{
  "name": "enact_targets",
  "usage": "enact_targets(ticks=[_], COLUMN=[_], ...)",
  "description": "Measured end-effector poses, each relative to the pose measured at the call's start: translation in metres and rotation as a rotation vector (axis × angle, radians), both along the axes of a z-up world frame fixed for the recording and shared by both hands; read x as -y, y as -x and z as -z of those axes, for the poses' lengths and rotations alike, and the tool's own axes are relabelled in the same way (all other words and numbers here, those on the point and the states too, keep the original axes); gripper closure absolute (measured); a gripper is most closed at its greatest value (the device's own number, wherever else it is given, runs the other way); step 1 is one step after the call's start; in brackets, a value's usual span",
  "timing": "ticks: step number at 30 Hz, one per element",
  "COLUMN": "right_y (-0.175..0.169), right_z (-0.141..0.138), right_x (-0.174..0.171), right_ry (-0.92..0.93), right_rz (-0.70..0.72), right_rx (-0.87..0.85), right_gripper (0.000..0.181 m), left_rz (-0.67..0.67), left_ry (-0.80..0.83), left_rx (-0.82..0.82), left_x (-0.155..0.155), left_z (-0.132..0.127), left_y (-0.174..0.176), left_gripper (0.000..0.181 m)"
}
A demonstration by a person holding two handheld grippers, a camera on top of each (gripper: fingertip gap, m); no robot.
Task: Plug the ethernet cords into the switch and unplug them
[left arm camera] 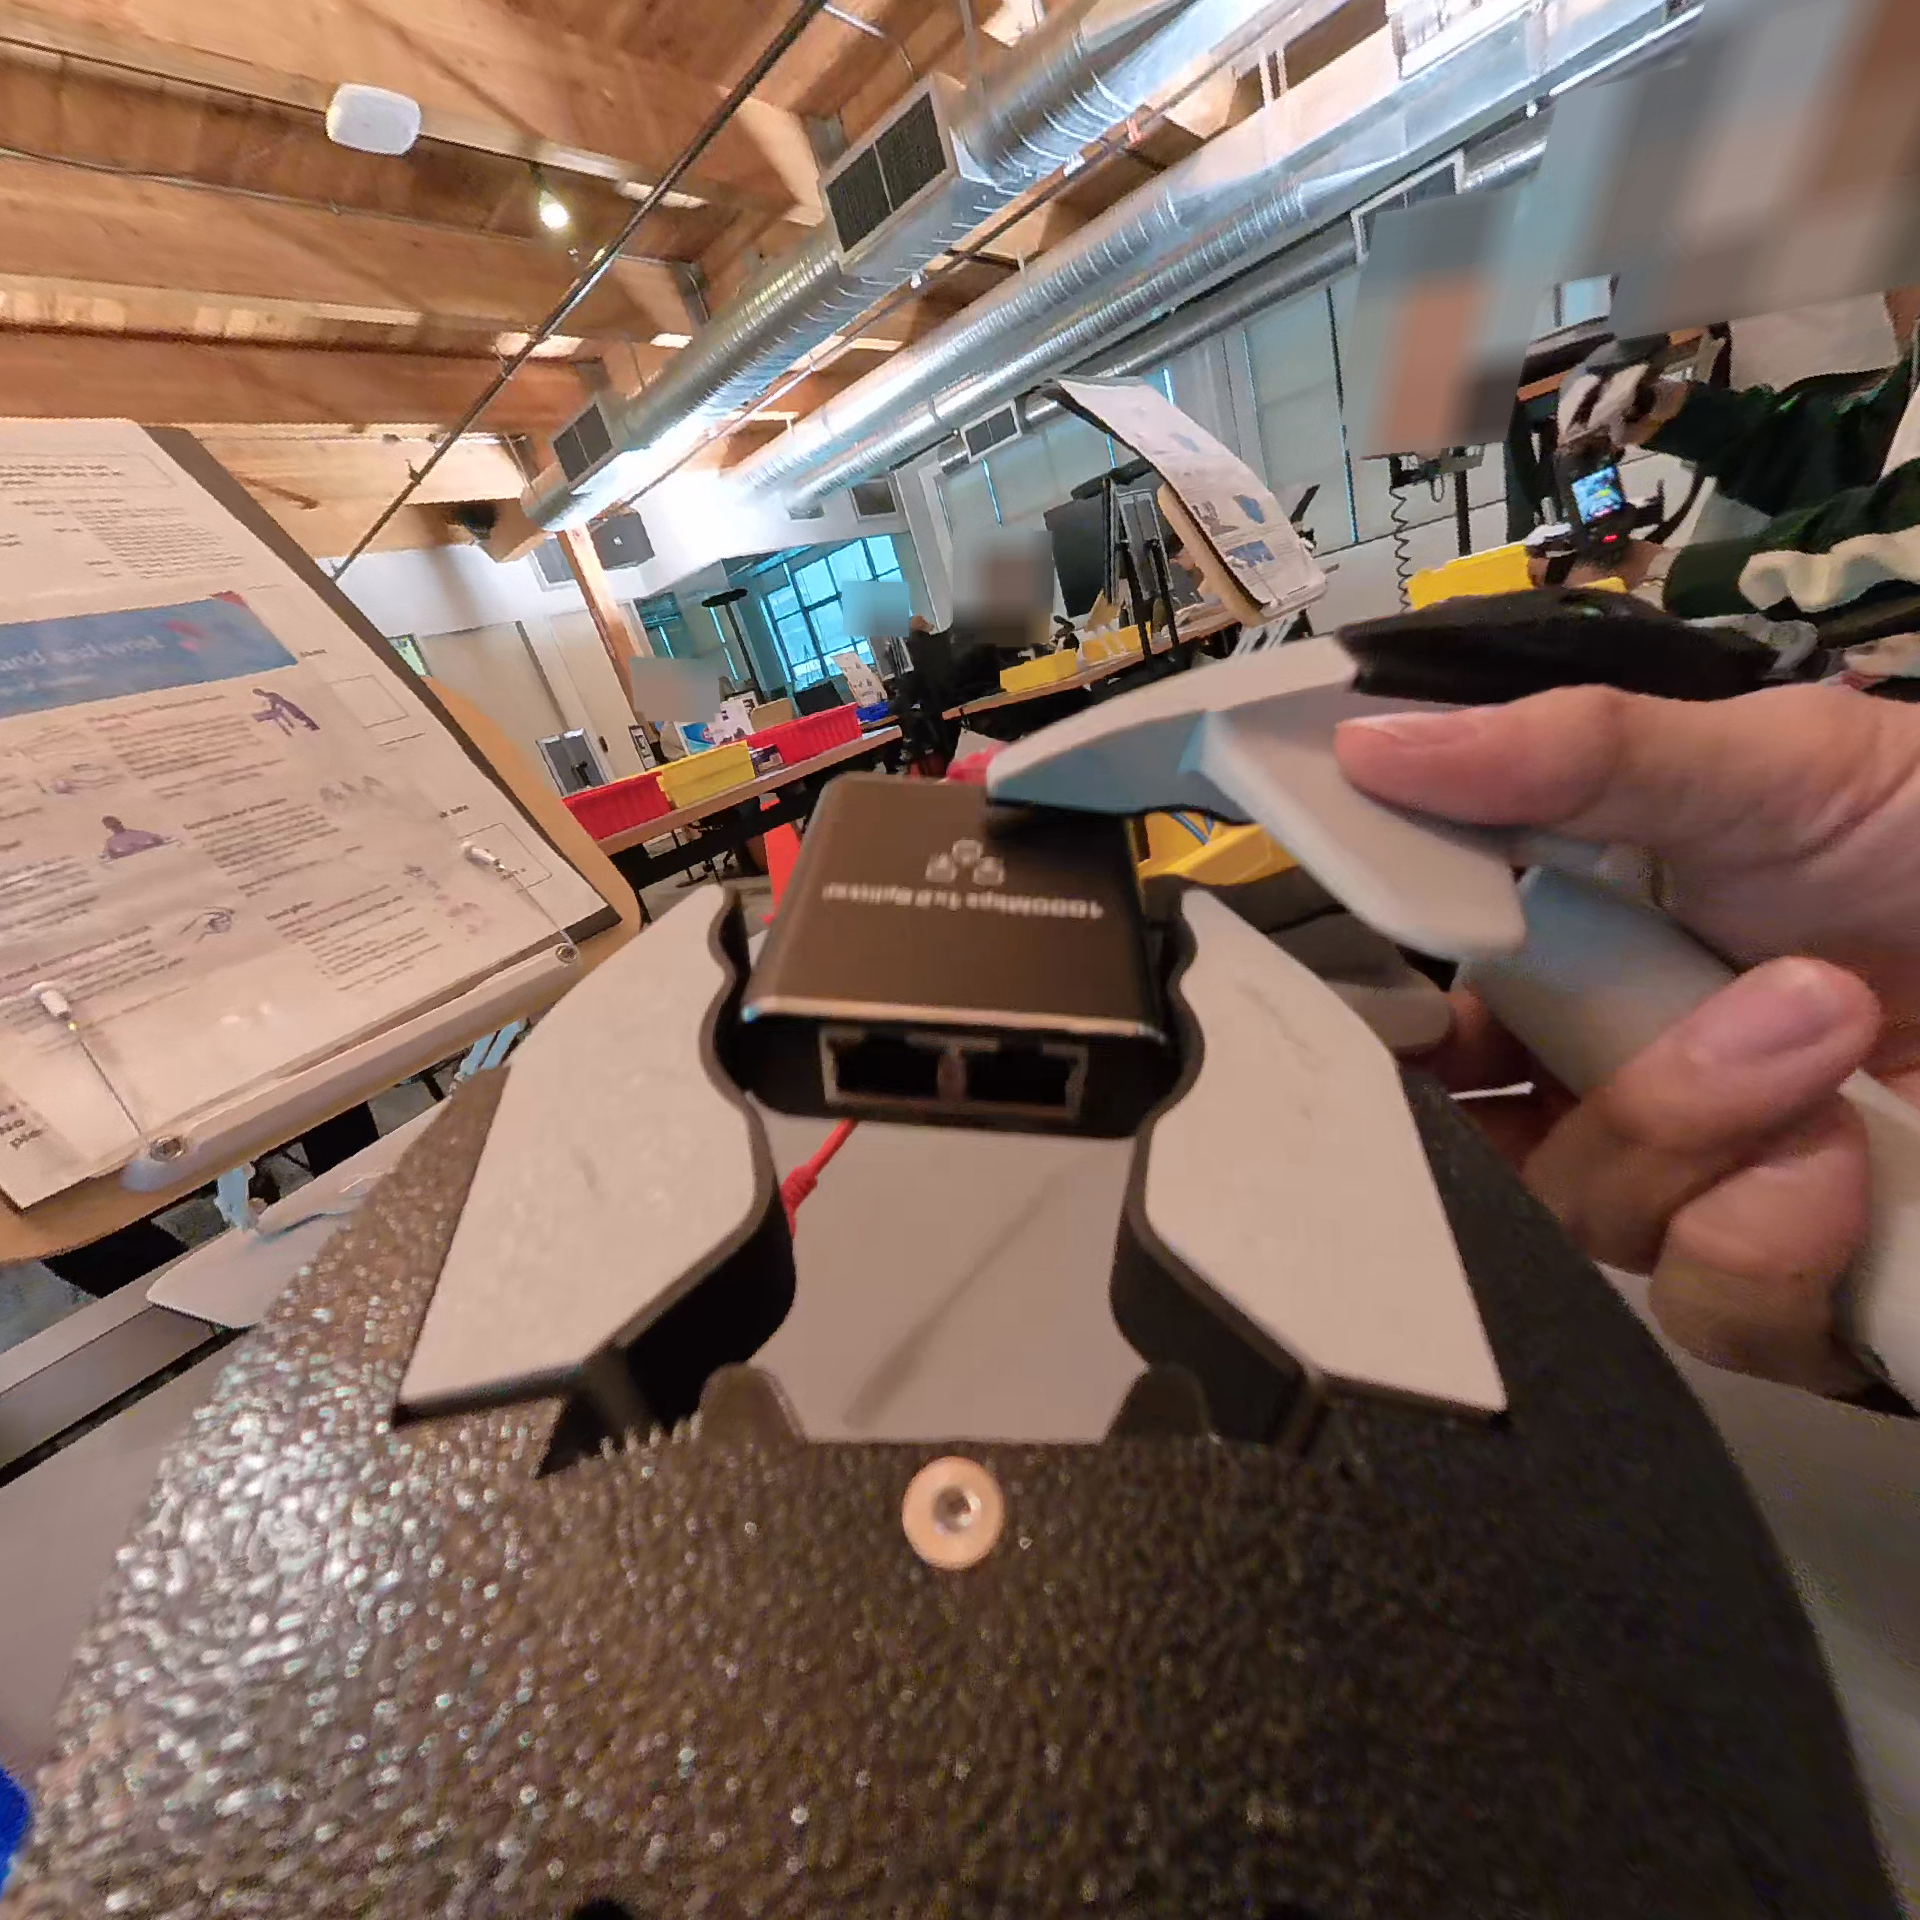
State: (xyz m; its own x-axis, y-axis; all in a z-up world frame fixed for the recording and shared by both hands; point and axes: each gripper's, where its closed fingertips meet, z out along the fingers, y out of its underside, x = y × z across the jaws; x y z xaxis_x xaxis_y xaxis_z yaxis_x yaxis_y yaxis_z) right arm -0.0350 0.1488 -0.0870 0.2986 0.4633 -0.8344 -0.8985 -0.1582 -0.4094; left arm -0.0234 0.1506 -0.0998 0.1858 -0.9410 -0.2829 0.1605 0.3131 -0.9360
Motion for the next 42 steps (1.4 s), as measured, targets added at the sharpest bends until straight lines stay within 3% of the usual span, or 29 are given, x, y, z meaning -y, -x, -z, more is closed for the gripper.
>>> enact_targets(ticks=[10,14,23,26,42], right_y=[-0.001,-0.023,-0.004,-0.009,-0.012], right_z=[0.006,0.000,0.002,0.005,0.011], right_x=[0.000,0.002,-0.002,-0.002,-0.006], right_ry=[0.016,0.014,0.014,0.029,0.037], right_rz=[-0.042,0.037,-0.081,-0.060,-0.039], right_rx=[0.186,0.150,0.012,-0.020,-0.086], right_gripper=[0.152,0.149,0.156,0.168,0.170], left_rz=[0.035,0.091,0.097,0.091,0.058], left_ry=[0.047,0.113,0.021,0.010,-0.036], left_rx=[-0.077,-0.053,-0.068,-0.070,-0.092], left_x=[-0.002,-0.009,-0.001,-0.001,0.000], left_z=[0.011,0.007,0.008,0.009,0.015], left_y=[-0.003,0.004,0.003,0.002,-0.001], left_gripper=[0.107,0.107,0.107,0.107,0.107])
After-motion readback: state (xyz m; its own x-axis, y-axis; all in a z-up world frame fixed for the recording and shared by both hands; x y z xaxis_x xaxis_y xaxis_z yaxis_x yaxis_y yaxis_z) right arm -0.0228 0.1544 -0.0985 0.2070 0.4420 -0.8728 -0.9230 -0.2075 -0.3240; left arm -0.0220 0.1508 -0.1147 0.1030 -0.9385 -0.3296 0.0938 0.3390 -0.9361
